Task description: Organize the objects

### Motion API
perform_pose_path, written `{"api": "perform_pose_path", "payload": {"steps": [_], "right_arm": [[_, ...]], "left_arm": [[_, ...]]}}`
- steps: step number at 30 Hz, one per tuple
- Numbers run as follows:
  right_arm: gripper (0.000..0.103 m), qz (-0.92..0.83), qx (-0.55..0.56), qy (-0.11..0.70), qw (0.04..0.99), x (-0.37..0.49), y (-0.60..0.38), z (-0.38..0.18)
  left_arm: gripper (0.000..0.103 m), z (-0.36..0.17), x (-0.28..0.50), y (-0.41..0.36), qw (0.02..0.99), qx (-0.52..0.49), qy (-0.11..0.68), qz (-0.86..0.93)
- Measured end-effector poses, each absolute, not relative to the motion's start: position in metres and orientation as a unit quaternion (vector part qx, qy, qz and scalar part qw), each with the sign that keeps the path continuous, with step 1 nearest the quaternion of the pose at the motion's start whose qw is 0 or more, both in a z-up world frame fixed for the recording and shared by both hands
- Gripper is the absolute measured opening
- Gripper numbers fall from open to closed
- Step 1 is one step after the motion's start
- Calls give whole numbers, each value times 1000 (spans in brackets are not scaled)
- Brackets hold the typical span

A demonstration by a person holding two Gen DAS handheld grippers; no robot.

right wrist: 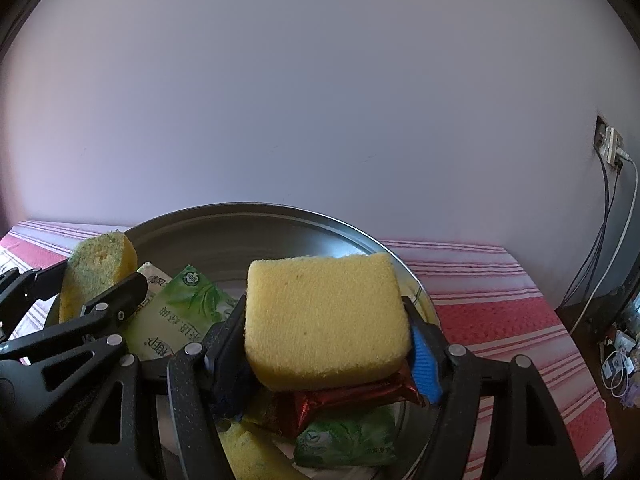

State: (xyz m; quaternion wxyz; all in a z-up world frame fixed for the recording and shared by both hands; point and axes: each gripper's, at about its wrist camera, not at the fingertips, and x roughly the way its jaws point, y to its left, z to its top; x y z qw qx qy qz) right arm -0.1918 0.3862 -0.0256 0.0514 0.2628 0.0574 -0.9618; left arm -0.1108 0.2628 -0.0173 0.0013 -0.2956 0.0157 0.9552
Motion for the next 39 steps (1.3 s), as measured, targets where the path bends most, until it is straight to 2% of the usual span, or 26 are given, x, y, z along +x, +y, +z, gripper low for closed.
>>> {"api": "perform_pose_path", "payload": {"steps": [5,8,10,11,13,18,23,26,35,39], "right_arm": [[76,-959,269,56,68,-204,396,-29],[84,-957,274,46,84,-212,405,-30],[88,-959,267,34,95,-213,413,-28],[89,-959,262,23,104,-213,417,-25],[95,-956,262,-10,133,-213,426,-23],[96,-902,301,-151,270,-224,446,-26],[97,-882,294,-201,309,-222,456,-23],[97,-904,279,-192,262,-214,457,-21],[98,-986,143,-71,51,-168,444,-10],[102,-994,104,-38,16,-158,436,-18]], "left_arm": [[69,-17,-110,258,-17,-294,14,955],[84,-14,-106,258,-24,-285,5,958],[101,-11,-101,254,-35,-273,-10,961],[103,-9,-98,250,-40,-266,-18,963],[102,-7,-93,247,-27,-259,-31,965],[102,-6,-75,244,-21,-243,-25,970],[102,-3,-52,256,-19,-227,-2,974],[102,-6,-37,258,-13,-219,1,976],[102,-14,-7,261,-11,-206,13,978],[103,-14,8,252,-17,-201,14,979]]}}
